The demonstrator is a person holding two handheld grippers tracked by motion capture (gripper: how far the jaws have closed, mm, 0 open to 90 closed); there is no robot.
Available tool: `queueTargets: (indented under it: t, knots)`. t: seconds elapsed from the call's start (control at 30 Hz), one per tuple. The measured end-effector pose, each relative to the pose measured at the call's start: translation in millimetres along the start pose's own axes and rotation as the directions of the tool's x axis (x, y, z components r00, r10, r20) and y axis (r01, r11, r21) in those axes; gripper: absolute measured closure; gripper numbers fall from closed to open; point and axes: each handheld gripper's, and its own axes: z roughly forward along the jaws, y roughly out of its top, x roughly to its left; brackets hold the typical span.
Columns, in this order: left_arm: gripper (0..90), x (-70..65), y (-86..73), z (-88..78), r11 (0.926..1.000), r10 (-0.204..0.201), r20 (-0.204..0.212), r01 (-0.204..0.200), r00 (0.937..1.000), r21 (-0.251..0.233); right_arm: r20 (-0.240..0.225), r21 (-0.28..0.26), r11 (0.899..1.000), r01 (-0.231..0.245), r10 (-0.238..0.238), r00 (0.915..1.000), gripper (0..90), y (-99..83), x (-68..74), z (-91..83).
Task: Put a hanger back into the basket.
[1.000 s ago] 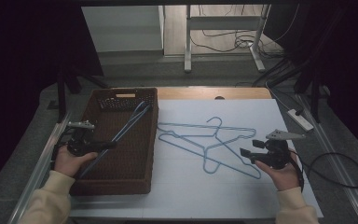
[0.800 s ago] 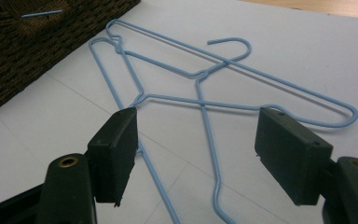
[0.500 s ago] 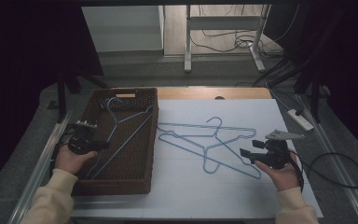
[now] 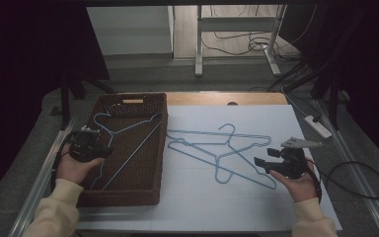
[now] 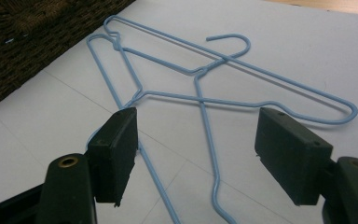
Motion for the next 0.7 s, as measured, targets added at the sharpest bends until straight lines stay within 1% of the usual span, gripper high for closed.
queueTargets:
  t: [0.03, 0.07, 0.1, 0.13, 0.17, 0.2, 0.27, 0.33, 0.37, 0.43, 0.47, 0.5, 0.53, 0.57, 0.6, 0.63, 0.67, 0.7]
  knots:
    - [43.1, -1.6, 0.5, -3.3, 0.9998, 0.005, 0.005, -0.005, 1.0000, -0.021, 0.000, 0.000, 1.000, 0.000, 0.000, 1.0000, 31.0, 0.0, -0.1, 0.0]
    - [40.7, -3.8, 1.5, -8.0, 0.9988, 0.012, 0.012, -0.011, 0.9999, -0.047, 0.000, 0.000, 1.000, -0.001, 0.001, 1.0000, 31.0, 0.0, -0.1, 0.0]
    - [37.8, -7.9, 2.6, -15.6, 0.9953, 0.023, 0.035, -0.019, 0.9991, -0.095, 0.000, 0.001, 1.000, 0.000, 0.000, 1.0000, 31.0, 0.0, 0.0, 0.3]
    - [36.9, -7.9, 2.6, -15.6, 0.9953, 0.023, 0.035, -0.019, 0.9991, -0.095, 0.000, 0.001, 1.000, 0.000, 0.000, 1.0000, 31.0, 0.0, 0.0, 0.3]
    - [36.9, -11.2, 3.3, -21.9, 0.9914, 0.033, 0.061, -0.025, 0.9976, -0.129, 0.000, 0.002, 1.000, 0.000, 0.000, 1.0000, 31.0, -0.1, 0.0, 0.4]
    - [35.0, -15.2, 3.9, -29.1, 0.9871, 0.043, 0.087, -0.029, 0.9952, -0.158, 0.001, 0.005, 1.000, 0.002, -0.002, 1.0000, 31.0, -0.1, 0.2, 0.4]
    - [32.9, -19.8, 3.8, -36.1, 0.9818, 0.053, 0.113, -0.031, 0.9922, -0.187, 0.001, 0.004, 1.000, 0.001, -0.001, 1.0000, 30.9, -0.1, 0.4, 0.3]
    - [32.2, -25.6, 3.2, -43.3, 0.9767, 0.064, 0.139, -0.034, 0.9882, -0.212, 0.000, 0.003, 1.000, 0.001, -0.001, 1.0000, 30.8, -0.1, 0.1, 0.2]
    - [32.2, -29.2, 2.7, -46.5, 0.9740, 0.072, 0.155, -0.036, 0.9853, -0.224, 0.000, 0.003, 1.000, 0.001, -0.001, 1.0000, 30.8, -0.1, 0.1, 0.2]
    - [31.5, -40.4, 0.8, -52.2, 0.9700, 0.101, 0.186, -0.055, 0.9773, -0.237, 0.003, 0.007, 1.000, 0.003, -0.004, 1.0000, 30.8, -0.2, 0.1, 0.4]
    - [31.4, -40.4, 0.8, -52.2, 0.9700, 0.101, 0.186, -0.055, 0.9773, -0.237, 0.003, 0.007, 1.000, 0.003, -0.003, 1.0000, 30.7, -0.2, 0.1, 0.4]
    - [31.4, -43.7, 0.1, -53.0, 0.9692, 0.109, 0.201, -0.060, 0.9736, -0.239, 0.003, 0.007, 1.000, 0.003, -0.003, 1.0000, 30.7, -0.2, 0.1, 0.4]
    - [31.0, -50.1, -1.9, -53.9, 0.9663, 0.119, 0.227, -0.061, 0.9666, -0.250, 0.003, 0.007, 1.000, 0.004, -0.004, 1.0000, 30.7, -0.1, 0.1, 0.2]
    - [30.9, -50.1, -1.9, -53.9, 0.9663, 0.119, 0.227, -0.061, 0.9666, -0.250, 0.003, 0.007, 1.000, 0.004, -0.004, 1.0000, 30.7, -0.1, 0.1, 0.2]
    - [30.5, -53.4, -3.0, -54.4, 0.9651, 0.124, 0.234, -0.062, 0.9642, -0.254, 0.001, 0.005, 1.000, 0.003, -0.003, 1.0000, 30.7, -0.3, 0.0, 0.1]
    - [30.1, -59.5, -5.3, -56.0, 0.9616, 0.135, 0.248, -0.067, 0.9592, -0.266, 0.001, 0.005, 1.000, 0.003, -0.003, 1.0000, 30.7, -0.3, -0.1, 0.0]
    - [30.0, -62.3, -6.3, -56.8, 0.9594, 0.141, 0.256, -0.068, 0.9565, -0.274, 0.000, 0.004, 1.000, 0.002, -0.002, 1.0000, 30.7, -0.3, -0.1, -0.1]
    - [29.6, -62.3, -6.3, -56.8, 0.9594, 0.141, 0.256, -0.068, 0.9565, -0.274, 0.000, 0.004, 1.000, 0.002, -0.002, 1.0000, 30.7, -0.3, -0.1, -0.1]
